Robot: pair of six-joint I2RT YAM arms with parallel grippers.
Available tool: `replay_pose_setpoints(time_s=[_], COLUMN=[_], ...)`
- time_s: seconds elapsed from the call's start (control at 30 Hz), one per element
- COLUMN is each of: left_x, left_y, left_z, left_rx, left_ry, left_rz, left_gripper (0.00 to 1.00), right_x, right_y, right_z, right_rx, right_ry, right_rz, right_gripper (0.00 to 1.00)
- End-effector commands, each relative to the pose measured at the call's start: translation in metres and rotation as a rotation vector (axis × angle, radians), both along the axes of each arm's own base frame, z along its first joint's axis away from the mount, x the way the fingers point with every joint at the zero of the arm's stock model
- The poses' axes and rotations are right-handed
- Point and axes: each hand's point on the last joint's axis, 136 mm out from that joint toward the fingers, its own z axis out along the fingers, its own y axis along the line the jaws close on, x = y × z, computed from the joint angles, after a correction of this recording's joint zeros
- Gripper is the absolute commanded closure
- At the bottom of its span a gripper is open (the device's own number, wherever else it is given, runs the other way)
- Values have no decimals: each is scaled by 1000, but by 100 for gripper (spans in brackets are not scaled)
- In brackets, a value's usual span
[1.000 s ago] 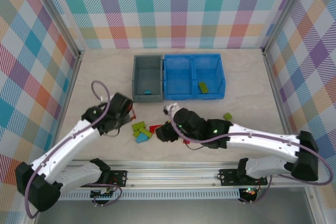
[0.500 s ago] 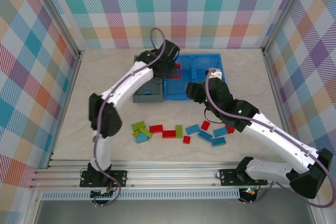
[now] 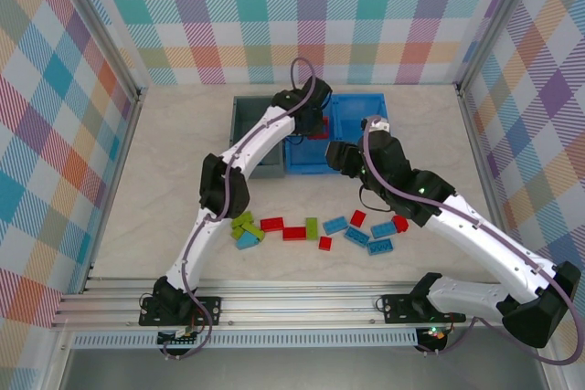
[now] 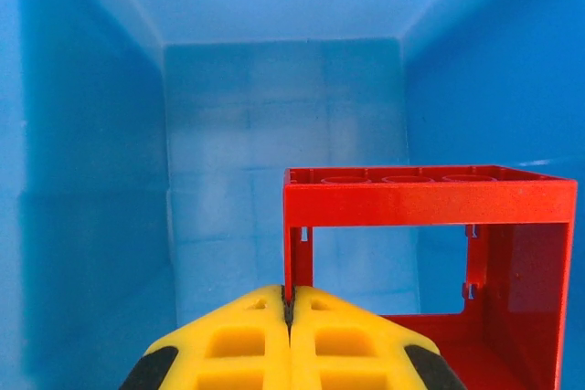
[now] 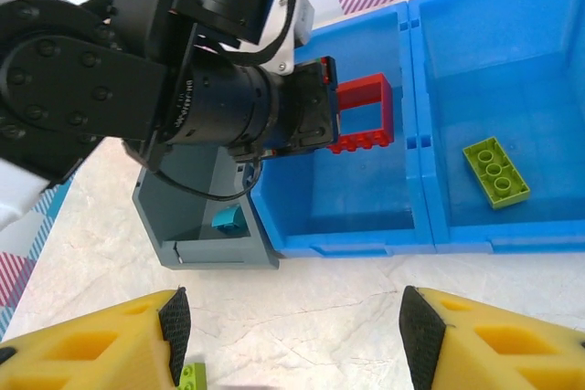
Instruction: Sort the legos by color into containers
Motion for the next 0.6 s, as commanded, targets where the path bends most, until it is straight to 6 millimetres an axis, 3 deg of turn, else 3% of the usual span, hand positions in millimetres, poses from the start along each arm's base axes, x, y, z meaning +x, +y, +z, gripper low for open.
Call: replay_pose_setpoints(time_s=[0.0, 0.07, 0.27, 0.43, 0.57], left_x=[16, 17, 12, 10, 5], left_y=[-3, -3, -5, -8, -7], left_z=[2, -5, -10, 18, 60], left_rx=[-16, -21, -43, -86, -134], left_ry=[-49, -36, 0, -30, -78], left_rz=[-9, -4, -13, -28, -24], left_gripper=[100, 100, 82, 70, 69], right_x=[-2, -4, -14, -22, -28], right_y=[2, 1, -6, -13, -21], right_z=[7, 5, -4, -7, -7], right_rx=[28, 22, 18, 4, -31], right_ry=[9, 19, 43, 53, 73], right_rz=[12, 16, 20, 27, 22], right_gripper=[35, 35, 35, 34, 34])
